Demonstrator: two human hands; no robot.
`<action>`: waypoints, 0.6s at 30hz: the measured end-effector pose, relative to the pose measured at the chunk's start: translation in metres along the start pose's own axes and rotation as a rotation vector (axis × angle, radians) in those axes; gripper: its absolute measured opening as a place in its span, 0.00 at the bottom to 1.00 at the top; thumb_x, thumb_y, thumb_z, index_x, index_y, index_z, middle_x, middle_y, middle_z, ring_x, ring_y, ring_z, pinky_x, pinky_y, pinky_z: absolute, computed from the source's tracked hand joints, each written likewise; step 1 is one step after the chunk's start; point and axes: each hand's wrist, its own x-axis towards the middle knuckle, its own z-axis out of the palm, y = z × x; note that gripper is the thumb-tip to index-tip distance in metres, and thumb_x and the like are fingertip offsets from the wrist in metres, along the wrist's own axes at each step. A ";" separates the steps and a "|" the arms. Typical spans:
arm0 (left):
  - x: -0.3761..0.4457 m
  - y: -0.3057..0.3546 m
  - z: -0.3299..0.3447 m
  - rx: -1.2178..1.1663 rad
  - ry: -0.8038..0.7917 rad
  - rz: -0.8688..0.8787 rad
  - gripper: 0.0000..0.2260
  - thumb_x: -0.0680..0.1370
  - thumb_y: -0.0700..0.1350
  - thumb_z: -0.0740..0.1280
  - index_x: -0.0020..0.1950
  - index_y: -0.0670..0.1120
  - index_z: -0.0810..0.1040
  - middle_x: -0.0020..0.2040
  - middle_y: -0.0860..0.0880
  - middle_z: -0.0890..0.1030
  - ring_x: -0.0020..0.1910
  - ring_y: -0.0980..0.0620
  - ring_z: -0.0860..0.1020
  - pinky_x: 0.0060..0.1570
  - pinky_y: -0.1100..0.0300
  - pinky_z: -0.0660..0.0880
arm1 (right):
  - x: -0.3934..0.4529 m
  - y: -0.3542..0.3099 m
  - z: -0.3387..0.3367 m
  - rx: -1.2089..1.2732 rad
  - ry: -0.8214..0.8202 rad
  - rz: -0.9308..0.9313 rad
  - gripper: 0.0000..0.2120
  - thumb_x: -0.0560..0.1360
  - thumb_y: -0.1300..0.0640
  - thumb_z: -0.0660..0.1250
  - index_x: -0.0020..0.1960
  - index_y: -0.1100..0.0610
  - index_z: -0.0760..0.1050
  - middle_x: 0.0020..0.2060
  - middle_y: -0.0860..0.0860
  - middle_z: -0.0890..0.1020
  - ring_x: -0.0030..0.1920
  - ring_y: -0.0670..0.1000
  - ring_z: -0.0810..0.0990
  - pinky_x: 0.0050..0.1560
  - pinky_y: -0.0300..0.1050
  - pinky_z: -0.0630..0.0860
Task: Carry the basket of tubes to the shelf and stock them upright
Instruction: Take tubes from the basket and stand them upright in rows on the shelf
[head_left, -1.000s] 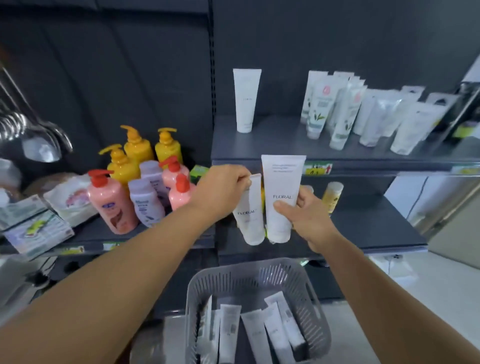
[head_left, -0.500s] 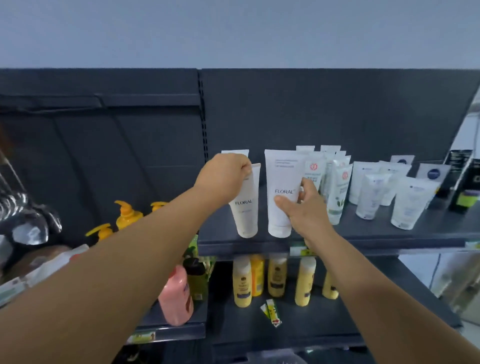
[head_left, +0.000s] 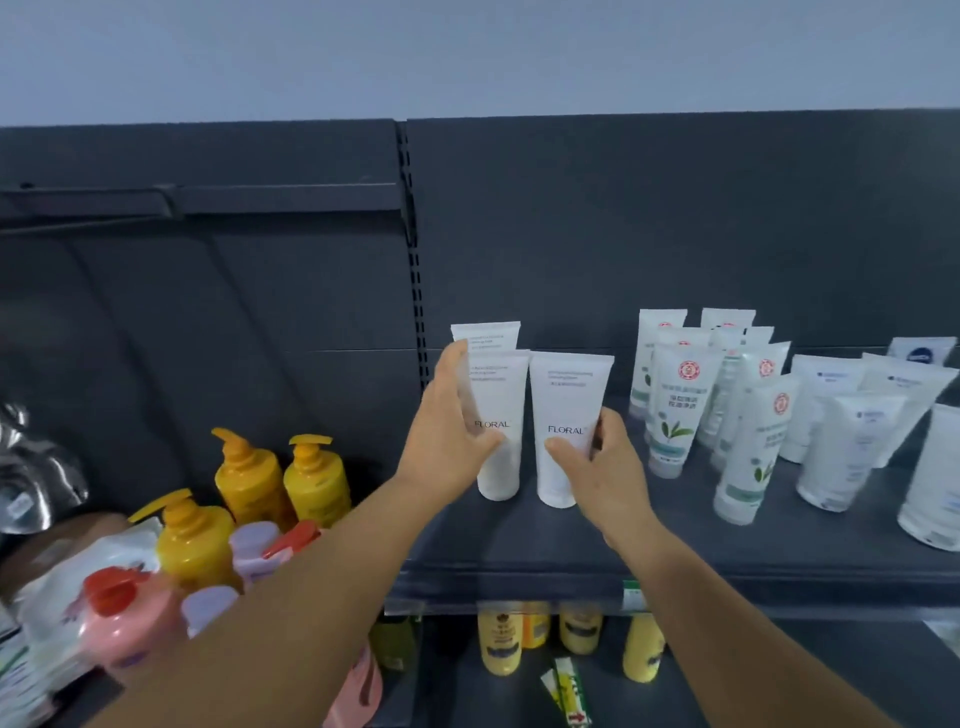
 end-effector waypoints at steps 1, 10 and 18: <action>-0.001 -0.006 0.004 -0.033 0.028 -0.041 0.42 0.70 0.36 0.71 0.73 0.62 0.51 0.52 0.54 0.76 0.44 0.53 0.77 0.41 0.66 0.75 | 0.000 0.001 0.000 -0.021 -0.016 0.003 0.23 0.74 0.58 0.70 0.65 0.51 0.67 0.54 0.43 0.77 0.54 0.47 0.77 0.52 0.43 0.73; -0.004 -0.017 0.044 -0.086 0.017 -0.202 0.35 0.70 0.40 0.72 0.71 0.53 0.58 0.54 0.57 0.74 0.51 0.55 0.76 0.47 0.62 0.71 | 0.009 0.007 0.014 -0.311 -0.036 0.051 0.26 0.69 0.57 0.73 0.62 0.57 0.64 0.57 0.51 0.75 0.55 0.53 0.75 0.47 0.45 0.71; 0.024 -0.037 0.044 0.061 0.058 -0.271 0.20 0.73 0.41 0.70 0.62 0.44 0.67 0.57 0.47 0.74 0.54 0.49 0.73 0.49 0.60 0.69 | 0.042 0.005 0.019 -0.363 -0.011 0.050 0.22 0.71 0.58 0.72 0.60 0.58 0.66 0.56 0.52 0.78 0.53 0.55 0.77 0.49 0.49 0.76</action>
